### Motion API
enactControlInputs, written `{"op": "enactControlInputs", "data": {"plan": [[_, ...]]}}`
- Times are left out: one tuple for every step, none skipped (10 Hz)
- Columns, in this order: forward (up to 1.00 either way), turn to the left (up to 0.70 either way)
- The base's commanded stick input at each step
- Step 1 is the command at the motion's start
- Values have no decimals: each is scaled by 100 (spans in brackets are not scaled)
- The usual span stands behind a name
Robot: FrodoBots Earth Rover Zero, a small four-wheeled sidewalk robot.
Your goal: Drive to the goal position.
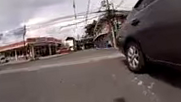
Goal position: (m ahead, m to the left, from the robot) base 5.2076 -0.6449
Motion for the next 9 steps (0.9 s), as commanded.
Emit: {"op": "enactControlInputs", "data": {"plan": [[70, 0], [70, 0], [70, 0], [70, 0], [70, 0], [70, 0], [70, 0], [70, 0], [70, 0]]}}
